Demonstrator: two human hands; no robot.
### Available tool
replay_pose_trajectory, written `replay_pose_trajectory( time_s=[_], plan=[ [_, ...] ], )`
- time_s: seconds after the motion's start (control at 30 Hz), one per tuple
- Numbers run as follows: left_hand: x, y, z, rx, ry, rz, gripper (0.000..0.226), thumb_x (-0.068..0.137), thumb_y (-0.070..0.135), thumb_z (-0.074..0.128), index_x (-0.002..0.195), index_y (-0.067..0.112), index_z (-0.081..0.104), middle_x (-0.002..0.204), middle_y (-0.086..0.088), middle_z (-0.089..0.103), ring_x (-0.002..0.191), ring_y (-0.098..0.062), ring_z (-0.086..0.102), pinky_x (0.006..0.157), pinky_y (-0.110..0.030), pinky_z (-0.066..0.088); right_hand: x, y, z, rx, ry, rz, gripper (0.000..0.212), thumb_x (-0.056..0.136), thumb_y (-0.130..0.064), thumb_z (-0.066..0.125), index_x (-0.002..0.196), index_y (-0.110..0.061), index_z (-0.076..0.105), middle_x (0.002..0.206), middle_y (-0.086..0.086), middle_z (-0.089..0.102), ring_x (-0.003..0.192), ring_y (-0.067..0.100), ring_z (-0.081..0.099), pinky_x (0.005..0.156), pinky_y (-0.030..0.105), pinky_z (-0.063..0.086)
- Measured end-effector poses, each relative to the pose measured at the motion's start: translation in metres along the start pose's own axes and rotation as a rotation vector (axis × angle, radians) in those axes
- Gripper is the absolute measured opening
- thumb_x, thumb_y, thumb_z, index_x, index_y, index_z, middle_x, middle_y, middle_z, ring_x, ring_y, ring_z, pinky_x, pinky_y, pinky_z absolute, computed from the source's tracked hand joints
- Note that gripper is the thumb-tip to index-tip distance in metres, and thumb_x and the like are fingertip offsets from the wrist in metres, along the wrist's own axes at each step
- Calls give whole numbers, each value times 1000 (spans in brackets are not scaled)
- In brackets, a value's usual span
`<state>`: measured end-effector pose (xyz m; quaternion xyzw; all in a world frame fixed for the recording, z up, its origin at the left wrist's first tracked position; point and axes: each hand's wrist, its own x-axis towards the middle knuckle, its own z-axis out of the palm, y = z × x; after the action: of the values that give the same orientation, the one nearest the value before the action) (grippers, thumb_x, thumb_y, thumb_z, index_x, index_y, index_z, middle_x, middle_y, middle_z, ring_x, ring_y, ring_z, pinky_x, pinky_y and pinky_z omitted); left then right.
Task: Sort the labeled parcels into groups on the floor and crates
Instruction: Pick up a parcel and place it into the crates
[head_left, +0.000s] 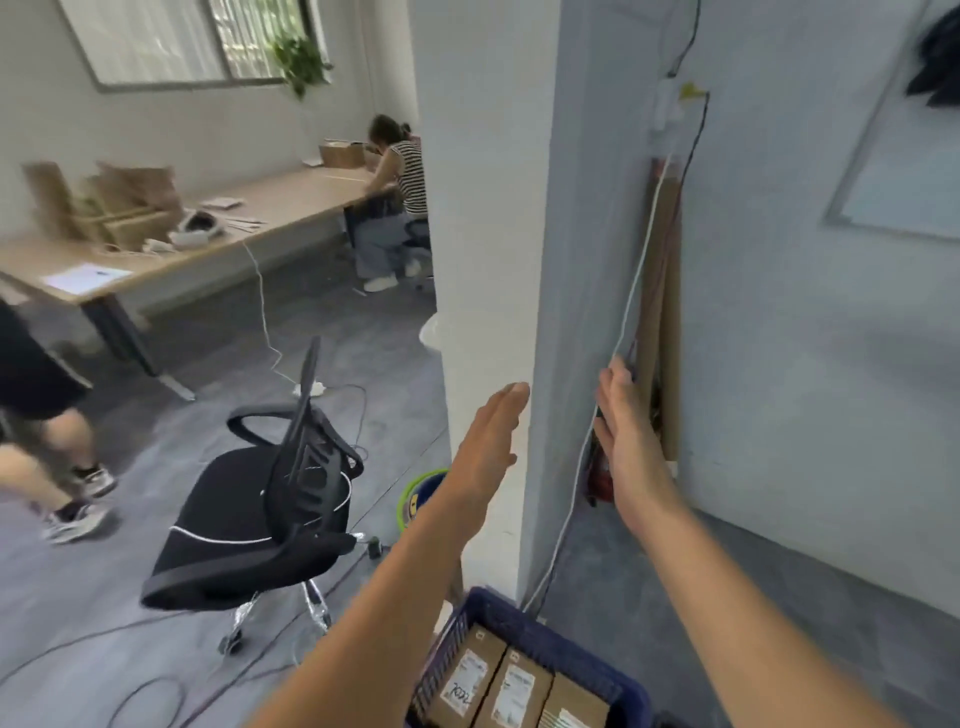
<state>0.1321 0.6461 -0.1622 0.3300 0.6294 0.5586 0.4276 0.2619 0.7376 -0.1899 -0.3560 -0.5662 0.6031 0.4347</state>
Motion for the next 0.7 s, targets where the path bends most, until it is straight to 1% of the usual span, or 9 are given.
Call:
replay_pose_trajectory(
  time_s=[0.1,0.2,0.33,0.4,0.47,0.5,0.6,0.67,0.7],
  plan=[
    [-46,23,-26,-20,139,36,62,94,65,52,147,33,50,149,13,50,134,-8,49,113,-42,43,-21,-31,26,13,-120,-59,94,86,-84,41,165,-37,16,171,-17,21,154,0,23,130,38,17],
    [-97,42,-56,-19,237,37,45,103,58,43,143,37,47,149,10,48,135,-17,48,97,-31,37,-46,-54,56,34,-241,-78,103,80,-91,47,164,-40,17,170,-19,22,153,0,25,129,36,18],
    [-161,55,-98,-20,377,3,60,102,61,41,153,30,41,153,7,45,136,-23,47,92,-31,35,-85,-74,106,62,-370,-92,96,79,-83,41,163,-42,22,169,-19,25,153,1,28,129,41,21],
    [-198,59,-119,-47,457,-17,59,100,64,44,147,28,49,131,1,59,112,-18,59,79,-27,41,-109,-82,134,68,-445,-107,89,85,-79,38,163,-42,21,170,-17,25,153,2,27,130,43,20],
    [-236,61,-140,-66,551,-34,36,100,61,45,115,32,61,102,4,58,83,-10,57,65,-21,41,-136,-89,163,63,-531,-119,93,84,-84,38,164,-41,19,171,-16,22,154,2,25,130,42,18],
    [-257,61,-151,-67,589,-46,30,101,60,45,109,34,60,107,3,58,87,-11,58,67,-22,41,-152,-91,179,64,-575,-119,100,81,-90,41,164,-40,18,171,-16,21,154,1,24,130,41,18],
    [-319,53,-189,-98,698,-37,56,102,58,44,150,29,45,152,-1,44,135,-26,49,103,-33,38,-207,-96,226,73,-712,-117,113,70,-98,44,165,-42,16,171,-18,19,155,2,22,128,36,17],
    [-367,45,-213,-106,777,-26,67,101,56,46,158,23,35,157,-2,40,143,-27,41,117,-42,36,-251,-99,256,88,-798,-88,105,73,-92,40,164,-45,17,171,-17,20,156,7,22,130,41,15],
    [-392,40,-225,-111,816,-25,67,100,56,48,157,21,36,156,-2,41,143,-26,42,116,-44,38,-275,-100,271,101,-833,-64,103,74,-89,40,164,-45,18,171,-16,21,155,8,23,130,42,16]
  ],
)
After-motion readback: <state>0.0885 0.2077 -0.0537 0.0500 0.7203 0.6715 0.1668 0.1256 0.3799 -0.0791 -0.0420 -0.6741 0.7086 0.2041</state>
